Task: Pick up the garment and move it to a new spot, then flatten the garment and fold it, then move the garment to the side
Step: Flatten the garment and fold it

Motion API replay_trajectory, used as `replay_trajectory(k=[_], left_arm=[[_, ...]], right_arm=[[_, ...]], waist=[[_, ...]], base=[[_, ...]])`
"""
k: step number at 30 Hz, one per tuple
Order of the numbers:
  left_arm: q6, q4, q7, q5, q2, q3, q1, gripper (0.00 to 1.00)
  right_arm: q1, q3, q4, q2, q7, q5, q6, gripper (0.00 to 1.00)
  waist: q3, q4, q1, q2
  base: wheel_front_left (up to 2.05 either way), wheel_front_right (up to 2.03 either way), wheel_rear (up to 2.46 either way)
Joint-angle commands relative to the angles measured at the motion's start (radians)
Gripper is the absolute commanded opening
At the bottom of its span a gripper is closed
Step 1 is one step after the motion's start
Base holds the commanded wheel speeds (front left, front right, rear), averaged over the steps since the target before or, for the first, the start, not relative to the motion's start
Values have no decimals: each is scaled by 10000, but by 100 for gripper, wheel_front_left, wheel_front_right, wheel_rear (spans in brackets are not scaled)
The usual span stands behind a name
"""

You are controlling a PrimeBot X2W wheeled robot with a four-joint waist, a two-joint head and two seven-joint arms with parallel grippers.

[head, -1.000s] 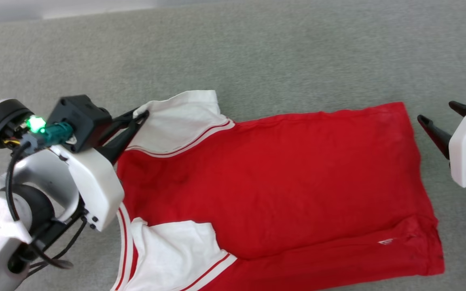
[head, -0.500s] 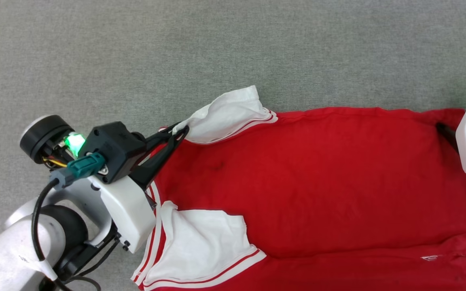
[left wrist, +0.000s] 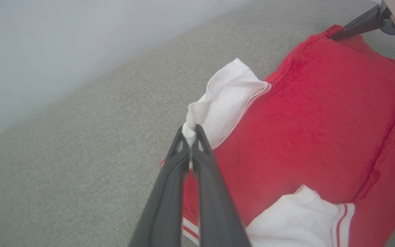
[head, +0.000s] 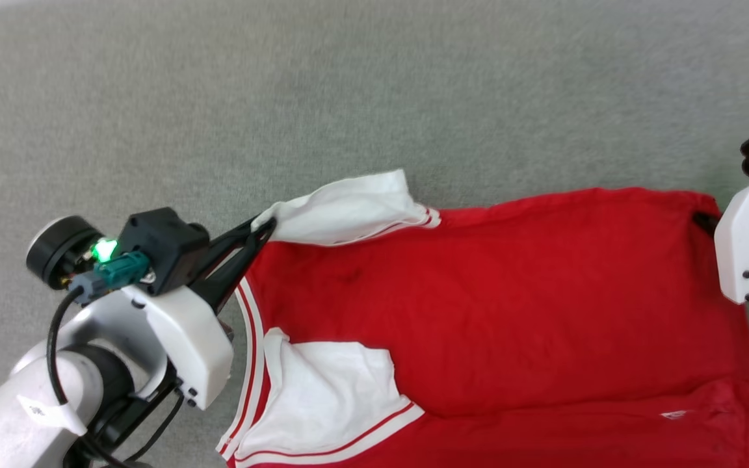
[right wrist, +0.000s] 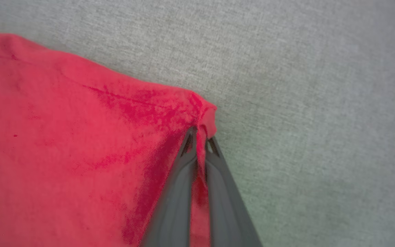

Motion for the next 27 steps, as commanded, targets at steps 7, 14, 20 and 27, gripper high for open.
replay_trajectory(k=[7,14,20,27], left_arm=[[363,279,-447,-390,331,234,1114,0],[689,166,-645,-712,605,162,2316,0],[1014,231,-694,-1092,644,-55,3435,0],[1067,700,-673,-1483,713,-383,4446,0]], right_arm=[[895,-578,-116,97,-448,682,-8,0],[2458,-1337,-1111,-161,-922,1065,-8,0],[4164,-2020,-2151,-44,-1010,1057,-8,0],[5889,-2406,-3053,197,-780,822,-8,0]], waist=[[-1400,-393,0,0],[-2149,-511,0,0],[-2544,-641,0,0],[-2607,-752,0,0]], base=[[0,0,0],[0,0,0],[0,0,0],[0,0,0]])
